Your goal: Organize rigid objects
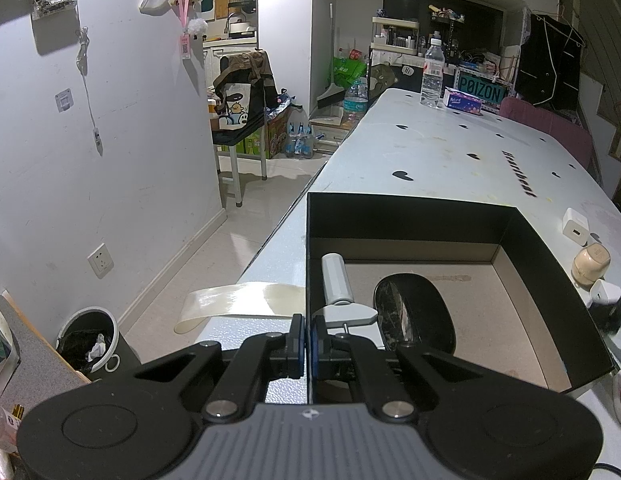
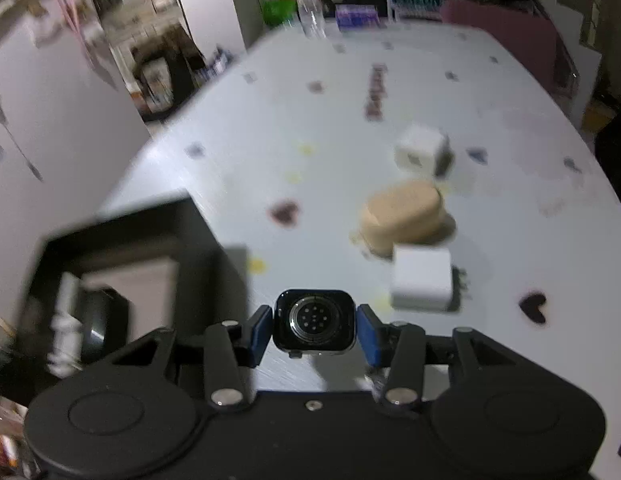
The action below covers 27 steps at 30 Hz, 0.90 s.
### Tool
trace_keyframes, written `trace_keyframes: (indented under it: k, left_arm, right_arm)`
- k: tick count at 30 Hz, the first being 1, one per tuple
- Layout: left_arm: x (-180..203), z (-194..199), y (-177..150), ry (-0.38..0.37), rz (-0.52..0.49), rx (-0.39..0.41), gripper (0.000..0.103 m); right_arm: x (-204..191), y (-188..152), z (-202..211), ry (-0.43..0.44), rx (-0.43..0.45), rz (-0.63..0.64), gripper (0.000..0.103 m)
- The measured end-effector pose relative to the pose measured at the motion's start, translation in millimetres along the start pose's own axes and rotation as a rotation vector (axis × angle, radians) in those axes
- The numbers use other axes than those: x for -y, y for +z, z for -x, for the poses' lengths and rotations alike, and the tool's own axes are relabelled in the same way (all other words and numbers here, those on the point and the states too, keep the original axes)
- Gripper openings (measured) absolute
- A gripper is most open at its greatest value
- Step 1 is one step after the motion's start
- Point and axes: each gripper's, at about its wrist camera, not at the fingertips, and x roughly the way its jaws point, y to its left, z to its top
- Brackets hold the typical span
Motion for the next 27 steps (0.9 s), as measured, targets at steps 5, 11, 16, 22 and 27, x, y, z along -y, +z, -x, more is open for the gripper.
trace_keyframes:
  k: [5,11,16,22,27]
  left_arm:
    - [-0.1,0.0,0.0,-0.001,0.001,0.0,0.003]
    - [-0.2,-0.1,0.1,-0.002,0.002,0.0,0.003]
    - [-1.1,0.1,0.3,-0.005,0.005,0.0,0.003]
    - [-1.7,0.4,1.1,-0.008,0.008,0.0,0.003]
    - [-1.3,0.4,0.9,-0.008,0.008,0.0,0.003]
  right_arm:
    - [-39.1,8.3,17.9,0.124,0.026,0.047,0.047]
    - [-89.3,8.1,-10.8,0.162,-0.098,0.102,0.047]
    - [-115.4,-0.5,-35.5,0.13,-0.173,0.135,0.047]
    - [-122.4,-7.3,-53.7,0.072,-0.196,0.138,0.047]
    - [-120.8,-6.4,-52.0,0.078,-0.181,0.129,0.056]
